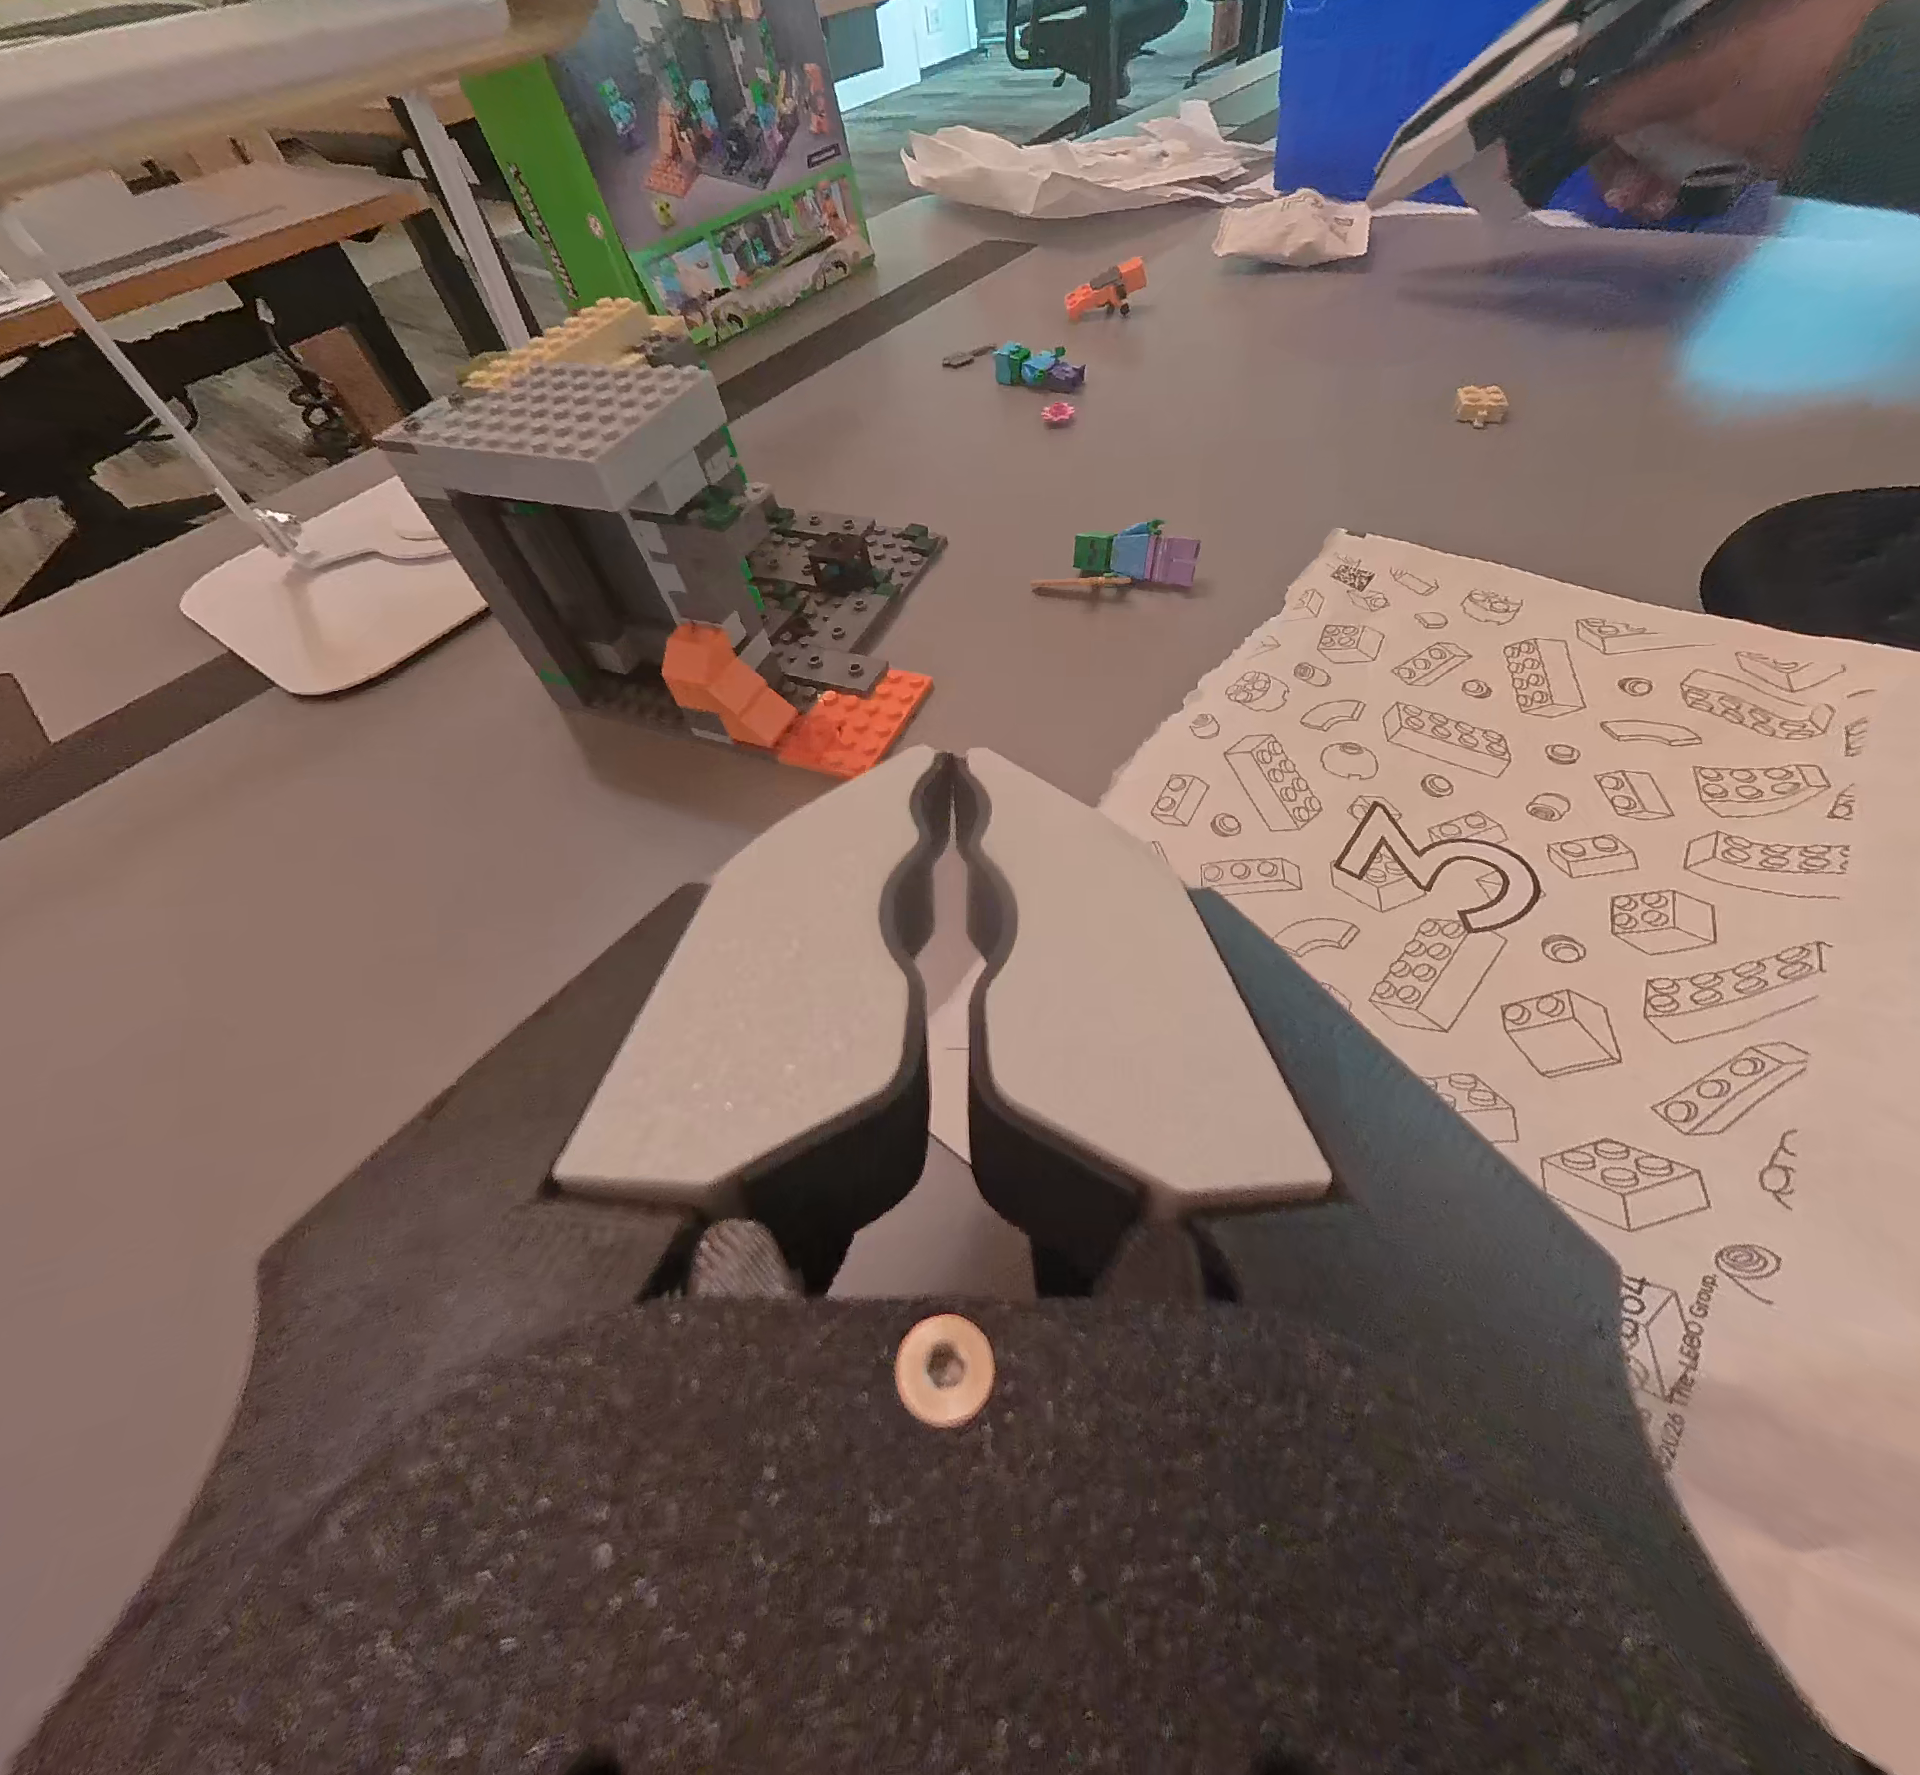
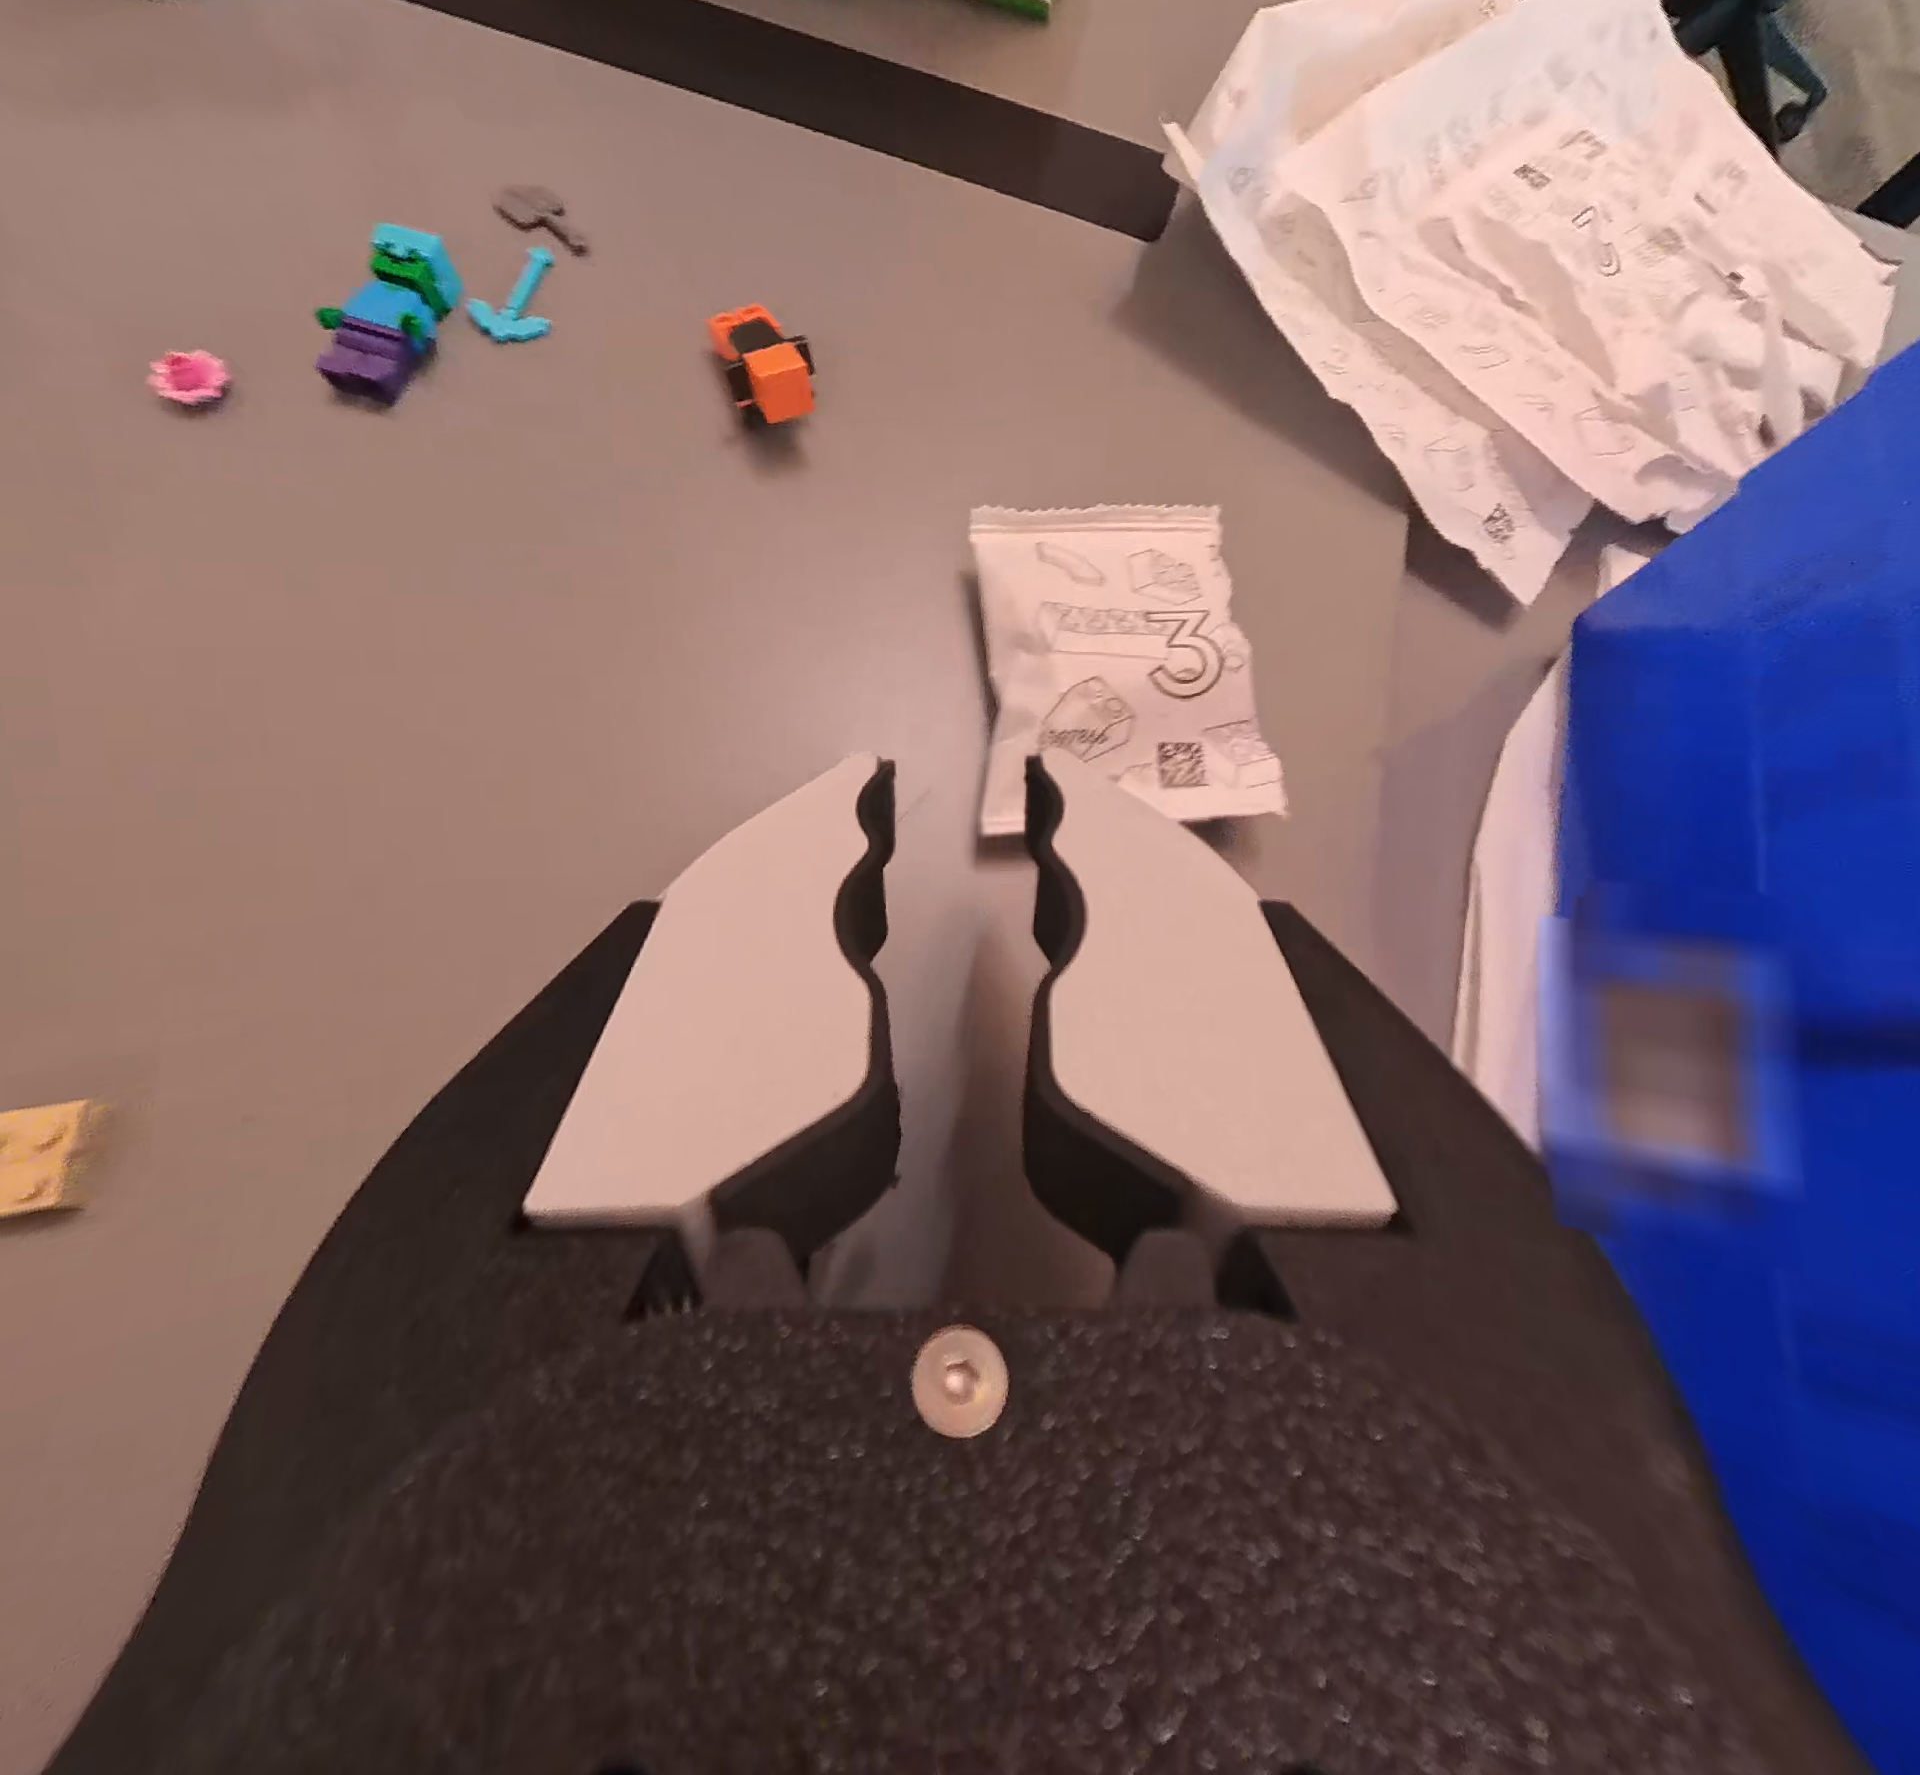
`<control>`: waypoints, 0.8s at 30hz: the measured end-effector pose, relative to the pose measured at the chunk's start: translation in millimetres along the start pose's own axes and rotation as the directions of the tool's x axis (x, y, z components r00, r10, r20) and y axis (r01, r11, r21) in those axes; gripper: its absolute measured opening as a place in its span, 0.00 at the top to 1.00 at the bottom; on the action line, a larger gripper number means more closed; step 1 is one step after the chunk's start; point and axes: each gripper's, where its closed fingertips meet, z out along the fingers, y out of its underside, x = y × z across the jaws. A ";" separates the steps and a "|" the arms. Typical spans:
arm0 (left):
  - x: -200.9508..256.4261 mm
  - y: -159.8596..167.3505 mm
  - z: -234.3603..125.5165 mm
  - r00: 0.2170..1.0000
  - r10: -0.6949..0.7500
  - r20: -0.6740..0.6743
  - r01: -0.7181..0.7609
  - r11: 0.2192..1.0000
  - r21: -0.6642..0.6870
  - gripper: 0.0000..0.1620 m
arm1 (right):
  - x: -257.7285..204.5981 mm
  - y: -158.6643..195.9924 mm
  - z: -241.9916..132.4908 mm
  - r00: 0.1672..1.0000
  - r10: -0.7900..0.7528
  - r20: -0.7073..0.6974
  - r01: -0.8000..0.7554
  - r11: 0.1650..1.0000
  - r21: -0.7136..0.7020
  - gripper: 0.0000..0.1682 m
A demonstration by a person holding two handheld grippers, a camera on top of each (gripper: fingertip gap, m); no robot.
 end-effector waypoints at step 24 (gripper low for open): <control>-0.6 5.6 2.6 1.000 -0.013 -0.011 0.013 1.000 -0.022 1.00 | -10.5 -2.7 30.5 0.995 0.047 0.083 -0.036 0.990 -0.135 0.77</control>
